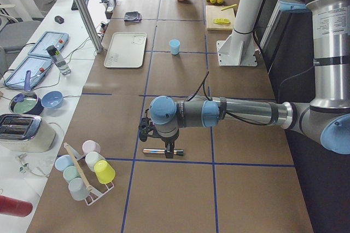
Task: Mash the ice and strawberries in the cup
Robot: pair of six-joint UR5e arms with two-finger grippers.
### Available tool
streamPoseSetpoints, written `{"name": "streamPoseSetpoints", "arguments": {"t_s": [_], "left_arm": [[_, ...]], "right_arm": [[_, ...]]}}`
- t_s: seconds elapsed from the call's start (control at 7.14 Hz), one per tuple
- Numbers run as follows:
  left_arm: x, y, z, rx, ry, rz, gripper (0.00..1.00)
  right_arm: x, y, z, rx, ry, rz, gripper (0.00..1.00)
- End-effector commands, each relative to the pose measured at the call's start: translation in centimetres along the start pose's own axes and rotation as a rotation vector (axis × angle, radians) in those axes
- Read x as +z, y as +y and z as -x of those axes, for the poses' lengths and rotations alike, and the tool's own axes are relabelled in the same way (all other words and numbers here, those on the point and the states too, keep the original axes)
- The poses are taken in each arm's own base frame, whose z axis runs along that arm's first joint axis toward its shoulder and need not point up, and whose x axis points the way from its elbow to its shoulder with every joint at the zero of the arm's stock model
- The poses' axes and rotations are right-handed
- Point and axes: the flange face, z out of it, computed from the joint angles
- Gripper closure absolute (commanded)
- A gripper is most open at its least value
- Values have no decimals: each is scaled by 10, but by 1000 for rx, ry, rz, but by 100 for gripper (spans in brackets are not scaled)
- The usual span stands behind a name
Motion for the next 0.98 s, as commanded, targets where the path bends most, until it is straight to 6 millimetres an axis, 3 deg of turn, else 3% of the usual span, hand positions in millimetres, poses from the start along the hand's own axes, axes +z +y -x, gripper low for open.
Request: {"name": "streamPoseSetpoints", "arguments": {"t_s": [0.0, 0.14, 0.28, 0.56, 0.84], "left_arm": [[0, 0, 0, 0, 1, 0, 0], [1, 0, 0, 0, 0, 2, 0], [0, 0, 0, 0, 1, 0, 0], [0, 0, 0, 0, 1, 0, 0], [0, 0, 0, 0, 1, 0, 0]], "right_arm": [[1, 0, 2, -6, 2, -1, 67], [-4, 0, 7, -23, -3, -10, 89], [-11, 0, 13, -48, -16, -42, 99], [-21, 3, 18, -78, -33, -91, 100], [-64, 22, 52, -137, -84, -143, 100]]}}
